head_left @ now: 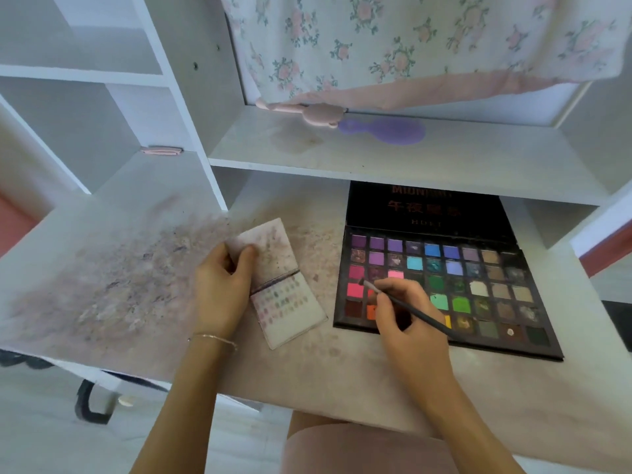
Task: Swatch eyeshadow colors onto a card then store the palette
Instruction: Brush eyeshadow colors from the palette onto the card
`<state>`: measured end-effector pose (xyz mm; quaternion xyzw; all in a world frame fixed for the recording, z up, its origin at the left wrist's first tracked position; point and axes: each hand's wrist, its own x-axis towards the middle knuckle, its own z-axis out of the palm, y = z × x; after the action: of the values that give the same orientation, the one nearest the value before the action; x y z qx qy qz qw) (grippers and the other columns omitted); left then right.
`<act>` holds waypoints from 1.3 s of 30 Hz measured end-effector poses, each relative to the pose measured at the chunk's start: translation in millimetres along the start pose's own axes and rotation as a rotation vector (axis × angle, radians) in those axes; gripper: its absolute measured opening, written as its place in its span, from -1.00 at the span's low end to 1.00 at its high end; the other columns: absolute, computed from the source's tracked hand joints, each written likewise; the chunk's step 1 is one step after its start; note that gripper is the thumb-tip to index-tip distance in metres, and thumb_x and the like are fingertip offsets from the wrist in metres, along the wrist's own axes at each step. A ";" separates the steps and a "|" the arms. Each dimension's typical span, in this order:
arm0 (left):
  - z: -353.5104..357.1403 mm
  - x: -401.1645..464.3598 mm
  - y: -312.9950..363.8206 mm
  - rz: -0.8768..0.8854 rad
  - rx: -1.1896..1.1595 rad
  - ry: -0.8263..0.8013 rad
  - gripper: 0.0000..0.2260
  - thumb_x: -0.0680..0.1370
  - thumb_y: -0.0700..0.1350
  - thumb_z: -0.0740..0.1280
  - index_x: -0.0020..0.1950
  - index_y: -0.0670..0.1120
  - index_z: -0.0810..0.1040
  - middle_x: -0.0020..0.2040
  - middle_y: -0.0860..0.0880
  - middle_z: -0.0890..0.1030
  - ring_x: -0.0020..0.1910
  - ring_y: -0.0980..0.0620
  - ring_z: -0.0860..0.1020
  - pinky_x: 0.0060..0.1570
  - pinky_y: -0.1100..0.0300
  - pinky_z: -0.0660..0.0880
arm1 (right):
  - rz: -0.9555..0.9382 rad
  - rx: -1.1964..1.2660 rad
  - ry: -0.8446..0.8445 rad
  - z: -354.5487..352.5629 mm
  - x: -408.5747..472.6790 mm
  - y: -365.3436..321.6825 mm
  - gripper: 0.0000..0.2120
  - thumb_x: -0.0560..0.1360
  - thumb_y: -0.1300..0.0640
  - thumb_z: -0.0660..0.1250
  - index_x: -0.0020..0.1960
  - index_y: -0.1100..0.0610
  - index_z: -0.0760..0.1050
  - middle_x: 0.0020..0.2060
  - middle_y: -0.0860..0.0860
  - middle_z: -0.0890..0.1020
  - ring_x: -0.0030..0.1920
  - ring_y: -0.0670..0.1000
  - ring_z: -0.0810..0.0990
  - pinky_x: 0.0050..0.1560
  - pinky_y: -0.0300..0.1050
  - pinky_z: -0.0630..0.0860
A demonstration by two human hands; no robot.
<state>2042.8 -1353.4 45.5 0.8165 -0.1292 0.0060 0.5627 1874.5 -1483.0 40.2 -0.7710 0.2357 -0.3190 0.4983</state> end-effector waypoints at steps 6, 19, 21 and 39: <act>30.4 35.1 9.9 0.010 -0.066 -0.342 -0.88 0.54 -0.12 0.28 -0.14 -0.14 0.53 -0.20 -0.03 0.62 -0.22 0.13 0.60 -0.28 0.33 0.54 | 0.003 -0.086 -0.016 1.9 1.9 0.3 -0.82 0.49 0.15 0.20 -0.11 -0.14 0.44 -0.25 -0.20 0.59 -0.20 -0.18 0.56 -0.27 -0.33 0.49; 51.2 50.9 12.1 0.076 -0.142 -0.491 -0.86 0.53 -0.16 0.29 -0.22 -0.16 0.51 -0.28 0.00 0.59 -0.29 0.19 0.55 -0.31 0.32 0.49 | 0.030 -0.220 -0.052 6.4 1.6 -5.7 -0.81 0.43 0.12 0.19 -0.19 -0.20 0.37 -0.32 -0.22 0.54 -0.18 -0.16 0.54 -0.23 -0.39 0.45; 52.4 52.0 10.8 0.090 -0.136 -0.506 -0.85 0.53 -0.15 0.29 -0.24 -0.14 0.50 -0.29 0.01 0.59 -0.31 0.22 0.55 -0.35 0.39 0.47 | 0.028 -0.225 -0.056 6.6 1.1 -5.2 -0.79 0.42 0.14 0.20 -0.20 -0.19 0.36 -0.35 -0.24 0.53 -0.19 -0.17 0.54 -0.23 -0.45 0.42; 48.6 53.1 7.9 0.173 -0.165 -0.509 -0.87 0.53 -0.14 0.29 -0.13 -0.18 0.55 -0.19 -0.11 0.63 -0.22 0.12 0.59 -0.24 0.28 0.53 | -0.018 -0.038 0.017 10.1 4.3 -12.0 -0.91 0.43 0.07 0.22 -0.15 -0.14 0.42 -0.20 -0.20 0.57 -0.26 -0.14 0.57 -0.29 -0.38 0.47</act>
<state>2085.8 -1411.6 43.2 0.7291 -0.3355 -0.1616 0.5742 1885.3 -1475.0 49.2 -0.7798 0.2390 -0.3252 0.4786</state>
